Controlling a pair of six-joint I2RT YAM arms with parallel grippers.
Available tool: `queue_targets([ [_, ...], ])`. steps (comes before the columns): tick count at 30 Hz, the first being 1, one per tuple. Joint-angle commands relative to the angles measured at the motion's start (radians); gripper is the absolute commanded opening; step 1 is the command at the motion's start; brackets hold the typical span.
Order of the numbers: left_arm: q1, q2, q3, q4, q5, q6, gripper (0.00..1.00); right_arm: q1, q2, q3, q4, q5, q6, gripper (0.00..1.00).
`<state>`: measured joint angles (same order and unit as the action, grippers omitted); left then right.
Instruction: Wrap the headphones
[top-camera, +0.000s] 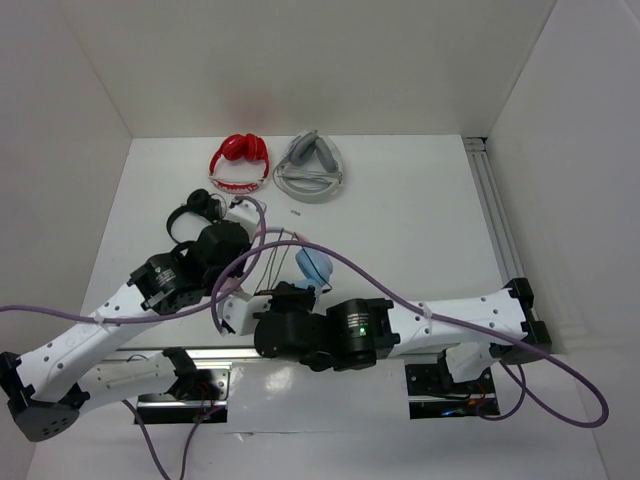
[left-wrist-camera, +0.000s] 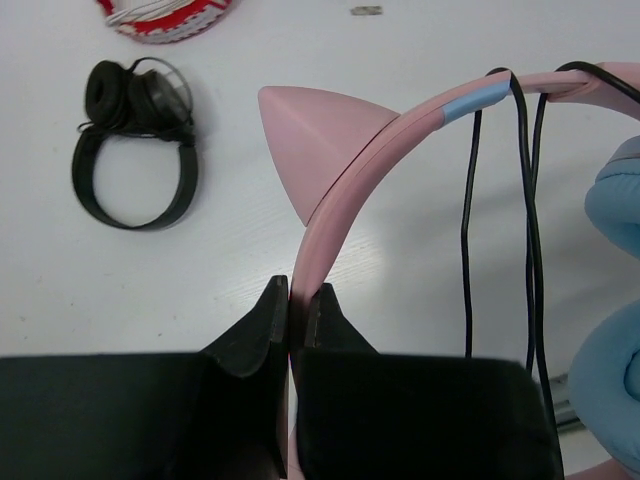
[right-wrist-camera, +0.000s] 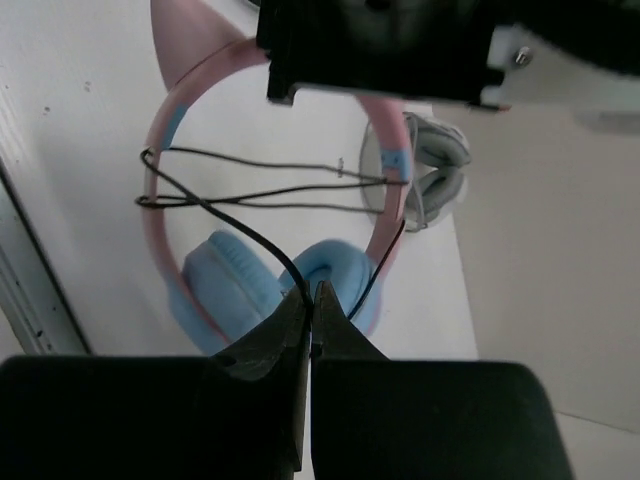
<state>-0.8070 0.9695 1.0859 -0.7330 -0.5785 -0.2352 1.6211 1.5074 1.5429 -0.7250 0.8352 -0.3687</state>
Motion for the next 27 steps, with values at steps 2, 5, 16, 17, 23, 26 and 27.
queue_targets([
  [2, -0.076, 0.001, 0.003, 0.021, 0.048, 0.02, 0.0, 0.051, 0.005, 0.047, -0.019, 0.208, -0.134, 0.0],
  [5, -0.135, 0.05, 0.023, -0.046, 0.033, 0.02, 0.0, 0.063, 0.005, 0.003, 0.024, 0.252, -0.2, 0.0],
  [16, -0.225, 0.118, 0.085, -0.178, 0.112, 0.0, 0.0, 0.072, 0.004, -0.078, -0.051, 0.415, -0.211, 0.0],
  [17, -0.225, 0.107, 0.094, -0.178, 0.129, 0.0, 0.0, 0.072, 0.004, -0.089, -0.051, 0.415, -0.201, 0.0],
  [23, -0.245, 0.078, 0.114, -0.209, 0.265, 0.051, 0.0, 0.083, -0.042, -0.142, -0.028, 0.438, -0.2, 0.0],
  [26, -0.245, 0.064, 0.135, -0.209, 0.295, 0.051, 0.0, 0.083, -0.064, -0.152, -0.028, 0.415, -0.174, 0.0],
  [27, -0.254, 0.049, 0.135, -0.209, 0.295, 0.06, 0.0, 0.083, -0.076, -0.152, -0.028, 0.391, -0.158, 0.0],
])
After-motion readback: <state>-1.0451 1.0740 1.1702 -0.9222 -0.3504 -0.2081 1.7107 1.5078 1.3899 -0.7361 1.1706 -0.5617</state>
